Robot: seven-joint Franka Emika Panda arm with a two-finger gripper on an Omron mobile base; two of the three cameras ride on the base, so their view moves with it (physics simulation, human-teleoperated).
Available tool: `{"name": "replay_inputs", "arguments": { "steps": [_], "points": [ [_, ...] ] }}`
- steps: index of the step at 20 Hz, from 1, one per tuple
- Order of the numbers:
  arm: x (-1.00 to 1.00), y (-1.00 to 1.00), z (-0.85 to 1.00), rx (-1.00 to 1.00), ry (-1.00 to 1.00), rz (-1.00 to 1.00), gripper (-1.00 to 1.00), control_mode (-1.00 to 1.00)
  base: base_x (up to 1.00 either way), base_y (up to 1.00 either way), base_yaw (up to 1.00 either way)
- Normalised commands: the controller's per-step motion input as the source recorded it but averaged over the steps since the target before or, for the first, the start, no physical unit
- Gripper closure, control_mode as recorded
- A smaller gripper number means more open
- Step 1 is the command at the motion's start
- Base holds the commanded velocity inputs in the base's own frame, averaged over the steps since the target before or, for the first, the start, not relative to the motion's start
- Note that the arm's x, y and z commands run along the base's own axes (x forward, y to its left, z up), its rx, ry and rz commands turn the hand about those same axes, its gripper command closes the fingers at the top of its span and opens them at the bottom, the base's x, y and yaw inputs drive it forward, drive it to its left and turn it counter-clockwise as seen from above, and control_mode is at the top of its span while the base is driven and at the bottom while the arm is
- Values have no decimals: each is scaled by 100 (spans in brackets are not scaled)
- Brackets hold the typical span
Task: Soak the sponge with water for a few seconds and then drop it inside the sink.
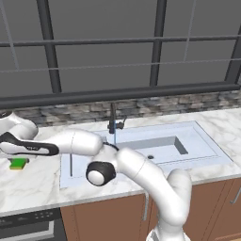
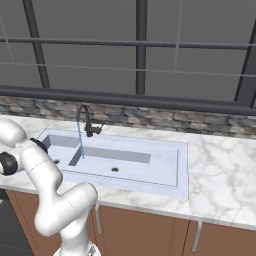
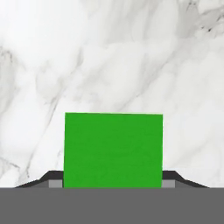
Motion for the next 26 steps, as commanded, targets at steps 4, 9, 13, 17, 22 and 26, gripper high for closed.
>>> {"name": "replay_inputs", "arguments": {
  "steps": [4,9,13,17,22,26],
  "points": [
    [-7,-40,7,0,0,0,100,-100,0,0,0],
    [-32,-76,0,0,0,0,100,-100,0,0,0],
    [-55,-91,9,0,0,0,100,-100,0,0,0],
    [-58,-94,14,0,-1,0,100,-100,0,0,0],
    [-68,-97,7,0,-4,0,100,-100,0,0,0],
    [-70,-94,1,0,-8,0,100,-100,0,0,0]
  ]
}}
